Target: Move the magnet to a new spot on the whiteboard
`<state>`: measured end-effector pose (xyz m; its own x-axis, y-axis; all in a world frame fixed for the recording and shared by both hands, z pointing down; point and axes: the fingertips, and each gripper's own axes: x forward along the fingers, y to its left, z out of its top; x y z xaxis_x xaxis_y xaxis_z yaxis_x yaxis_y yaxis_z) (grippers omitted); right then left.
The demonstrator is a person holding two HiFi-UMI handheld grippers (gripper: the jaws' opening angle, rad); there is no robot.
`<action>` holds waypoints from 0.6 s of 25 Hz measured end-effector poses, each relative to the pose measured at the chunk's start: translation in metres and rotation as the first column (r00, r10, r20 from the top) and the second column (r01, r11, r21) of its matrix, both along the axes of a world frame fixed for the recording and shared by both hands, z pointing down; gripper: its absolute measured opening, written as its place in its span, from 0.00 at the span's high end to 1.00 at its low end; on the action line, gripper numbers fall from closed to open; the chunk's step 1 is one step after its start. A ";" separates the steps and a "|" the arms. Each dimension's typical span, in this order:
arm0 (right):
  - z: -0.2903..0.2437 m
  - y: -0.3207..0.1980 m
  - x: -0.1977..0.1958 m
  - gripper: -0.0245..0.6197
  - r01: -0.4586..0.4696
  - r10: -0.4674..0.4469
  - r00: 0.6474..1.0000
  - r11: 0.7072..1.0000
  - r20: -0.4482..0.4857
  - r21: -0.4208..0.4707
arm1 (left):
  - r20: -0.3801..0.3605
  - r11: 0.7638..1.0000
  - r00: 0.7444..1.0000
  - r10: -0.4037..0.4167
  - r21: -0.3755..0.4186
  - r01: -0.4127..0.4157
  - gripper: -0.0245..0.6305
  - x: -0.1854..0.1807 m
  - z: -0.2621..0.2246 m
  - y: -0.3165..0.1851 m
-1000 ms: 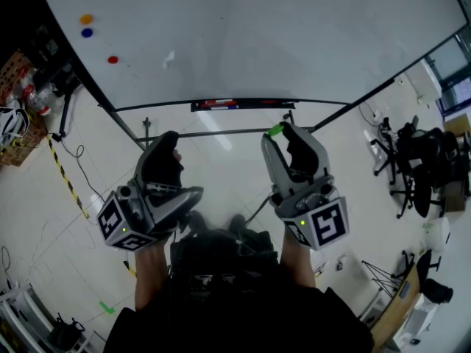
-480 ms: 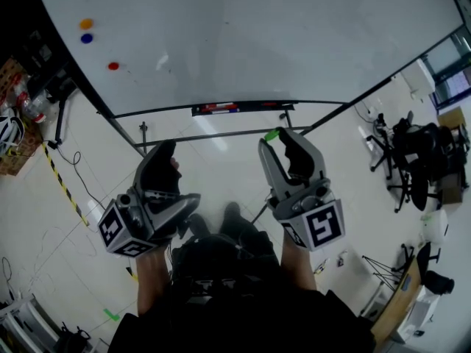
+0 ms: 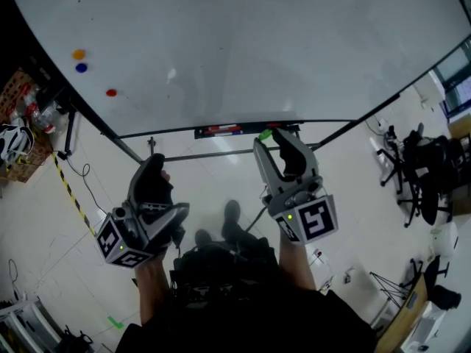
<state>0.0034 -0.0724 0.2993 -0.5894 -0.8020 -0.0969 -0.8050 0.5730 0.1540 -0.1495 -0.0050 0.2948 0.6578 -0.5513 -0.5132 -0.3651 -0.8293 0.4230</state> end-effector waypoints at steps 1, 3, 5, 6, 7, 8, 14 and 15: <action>-0.001 -0.010 0.004 0.73 -0.006 0.006 1.000 1.000 -0.005 0.002 | 0.005 1.000 1.000 -0.001 -0.005 0.001 0.33 0.003 -0.001 -0.007; -0.003 -0.031 0.013 0.73 -0.019 0.020 0.999 1.000 -0.026 0.010 | 0.021 1.000 0.999 -0.026 0.016 0.025 0.33 0.011 -0.009 -0.023; -0.002 -0.052 0.022 0.73 -0.029 0.030 0.999 1.000 -0.037 0.012 | 0.033 0.998 0.998 -0.055 0.040 0.054 0.33 0.019 -0.016 -0.040; -0.002 -0.061 0.027 0.73 -0.032 0.032 0.999 0.999 -0.039 0.010 | 0.038 0.997 0.997 -0.063 0.043 0.062 0.33 0.024 -0.018 -0.047; -0.001 -0.071 0.031 0.73 -0.033 0.033 0.999 0.999 -0.041 0.008 | 0.042 0.997 0.997 -0.069 0.040 0.067 0.33 0.029 -0.018 -0.053; 0.000 -0.079 0.035 0.73 -0.033 0.033 0.998 0.999 -0.047 0.005 | 0.047 0.997 0.996 -0.071 0.031 0.070 0.33 0.034 -0.016 -0.058; 0.005 -0.117 0.056 0.73 -0.034 0.035 0.996 0.999 -0.086 0.007 | 0.074 0.995 0.993 -0.097 -0.016 0.099 0.33 0.063 -0.013 -0.087; 0.007 -0.122 0.060 0.73 -0.033 0.033 0.996 0.999 -0.089 0.006 | 0.082 0.994 0.991 -0.102 -0.018 0.104 0.33 0.068 -0.013 -0.090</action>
<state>0.0630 -0.1948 0.3063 -0.5690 -0.8209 -0.0487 -0.8065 0.5455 0.2280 -0.0811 -0.0954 0.2820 0.6356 -0.6287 -0.4481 -0.4816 -0.7765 0.4063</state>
